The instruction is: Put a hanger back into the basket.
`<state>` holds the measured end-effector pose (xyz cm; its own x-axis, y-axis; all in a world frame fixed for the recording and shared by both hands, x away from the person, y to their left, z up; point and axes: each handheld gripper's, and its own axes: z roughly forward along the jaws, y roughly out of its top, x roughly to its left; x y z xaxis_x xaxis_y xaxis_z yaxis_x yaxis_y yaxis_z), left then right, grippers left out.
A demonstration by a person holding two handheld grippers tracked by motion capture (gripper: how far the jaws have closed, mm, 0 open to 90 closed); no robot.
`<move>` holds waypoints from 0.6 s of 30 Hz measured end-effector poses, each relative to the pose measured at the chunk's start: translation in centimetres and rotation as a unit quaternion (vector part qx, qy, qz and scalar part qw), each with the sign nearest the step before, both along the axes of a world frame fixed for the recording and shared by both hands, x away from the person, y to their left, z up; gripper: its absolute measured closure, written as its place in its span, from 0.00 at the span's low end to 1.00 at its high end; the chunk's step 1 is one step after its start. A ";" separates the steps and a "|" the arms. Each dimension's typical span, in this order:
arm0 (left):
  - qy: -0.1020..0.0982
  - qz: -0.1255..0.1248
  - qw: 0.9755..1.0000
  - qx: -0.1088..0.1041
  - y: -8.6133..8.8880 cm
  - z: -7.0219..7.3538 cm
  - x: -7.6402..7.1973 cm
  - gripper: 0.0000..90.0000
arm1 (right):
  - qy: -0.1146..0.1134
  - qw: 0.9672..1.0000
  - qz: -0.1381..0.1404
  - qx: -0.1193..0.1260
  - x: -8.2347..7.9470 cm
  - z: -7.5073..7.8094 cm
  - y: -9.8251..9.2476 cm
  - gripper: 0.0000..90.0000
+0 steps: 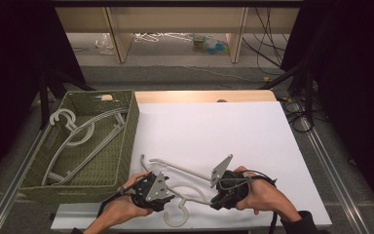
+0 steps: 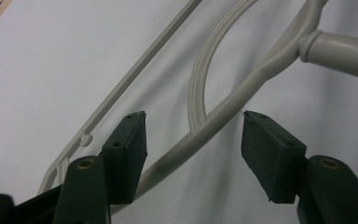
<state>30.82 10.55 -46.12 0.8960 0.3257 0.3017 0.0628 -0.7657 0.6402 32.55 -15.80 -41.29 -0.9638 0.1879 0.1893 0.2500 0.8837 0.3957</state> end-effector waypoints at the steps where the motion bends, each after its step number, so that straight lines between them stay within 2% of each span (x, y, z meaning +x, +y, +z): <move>1: 0.000 0.000 1.000 0.000 0.0 0.0 0.0 0.46 | 0.000 1.000 0.000 0.000 0.0 0.0 0.0 0.91; 3: -0.007 -0.010 1.000 0.011 -0.3 -0.2 0.0 0.48 | 0.000 1.000 0.004 -0.003 -0.1 0.0 0.1 0.91; 5: -0.006 -0.018 1.000 0.007 -0.5 -0.3 0.0 0.51 | 0.003 1.000 0.009 -0.002 -0.2 -0.1 0.2 0.91; 6: -0.004 -0.028 1.000 0.008 -0.6 -0.3 0.0 0.53 | 0.003 1.000 0.012 0.000 -0.2 -0.1 0.2 0.91; 7: -0.008 -0.054 0.998 0.006 -0.8 -0.4 0.1 0.62 | 0.002 1.000 0.010 -0.001 -0.1 -0.1 0.2 0.91; 8: -0.010 -0.064 0.998 0.011 -0.8 -0.4 0.2 0.65 | 0.003 1.000 0.010 0.000 -0.1 -0.1 0.2 0.91; 9: -0.011 -0.065 0.998 0.009 -0.9 -0.4 0.2 0.69 | 0.001 1.000 0.008 0.001 0.0 -0.2 0.2 0.91; 14: -0.022 -0.078 0.996 0.022 -1.0 -0.1 -0.2 0.72 | 0.013 1.000 0.006 0.003 0.2 -0.5 -0.1 0.91; 18: -0.031 -0.084 0.996 0.029 -1.1 0.4 -0.5 0.75 | 0.010 1.000 0.001 0.008 0.5 -0.6 -0.3 0.88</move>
